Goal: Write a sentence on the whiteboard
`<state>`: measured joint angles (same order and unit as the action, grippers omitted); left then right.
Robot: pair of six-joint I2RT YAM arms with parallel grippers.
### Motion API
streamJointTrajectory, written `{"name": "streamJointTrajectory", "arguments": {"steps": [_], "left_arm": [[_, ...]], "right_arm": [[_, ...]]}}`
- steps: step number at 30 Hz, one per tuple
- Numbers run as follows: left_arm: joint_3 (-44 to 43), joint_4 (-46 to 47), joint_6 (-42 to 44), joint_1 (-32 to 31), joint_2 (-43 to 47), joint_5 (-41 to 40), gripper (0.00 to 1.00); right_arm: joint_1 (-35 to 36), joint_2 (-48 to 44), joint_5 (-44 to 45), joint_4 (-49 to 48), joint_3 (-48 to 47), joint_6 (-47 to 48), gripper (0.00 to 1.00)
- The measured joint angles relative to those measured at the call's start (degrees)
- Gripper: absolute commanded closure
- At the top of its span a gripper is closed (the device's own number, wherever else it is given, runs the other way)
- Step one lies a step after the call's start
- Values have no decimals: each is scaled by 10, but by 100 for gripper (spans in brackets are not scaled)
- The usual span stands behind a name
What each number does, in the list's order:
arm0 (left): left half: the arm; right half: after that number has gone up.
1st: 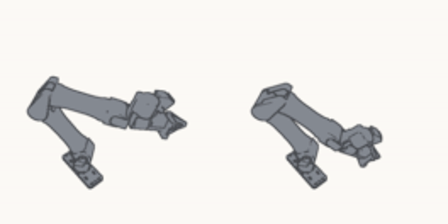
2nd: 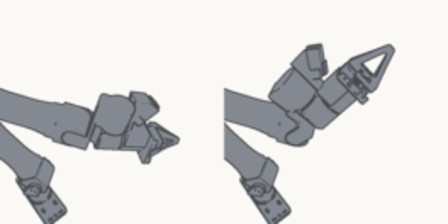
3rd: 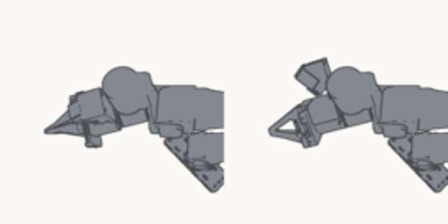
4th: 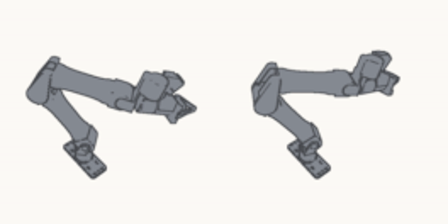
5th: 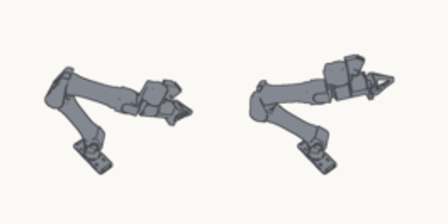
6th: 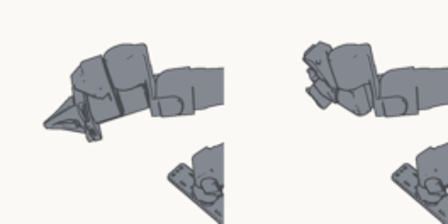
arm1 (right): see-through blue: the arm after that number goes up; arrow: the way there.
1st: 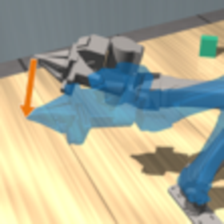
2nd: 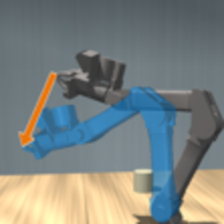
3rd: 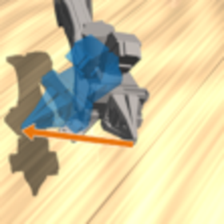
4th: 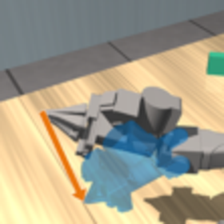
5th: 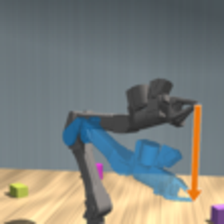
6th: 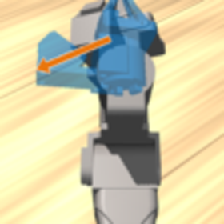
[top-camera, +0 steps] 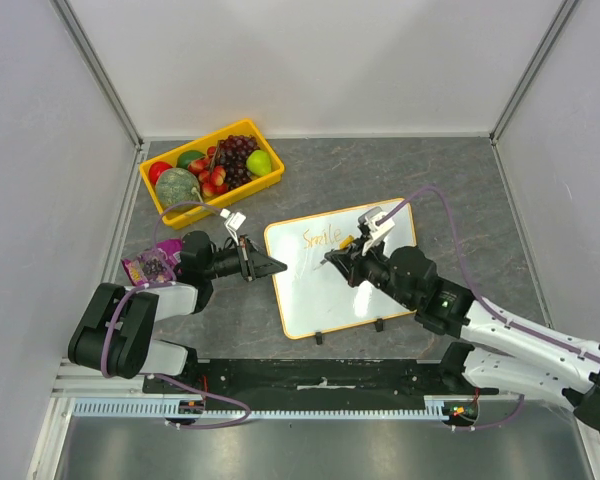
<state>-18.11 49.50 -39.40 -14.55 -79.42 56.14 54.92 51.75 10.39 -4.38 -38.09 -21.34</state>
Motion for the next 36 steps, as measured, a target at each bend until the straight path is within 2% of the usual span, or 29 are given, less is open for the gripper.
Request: {"name": "streamJointTrajectory", "arguments": {"steps": [11,36], "left_arm": [[0,0,0,0,0,0,98],[0,-1,0,0,0,0,98]], "right_arm": [[46,39,66,-52,38,-20,100],[49,87,104,-102,40,-26,100]]}}
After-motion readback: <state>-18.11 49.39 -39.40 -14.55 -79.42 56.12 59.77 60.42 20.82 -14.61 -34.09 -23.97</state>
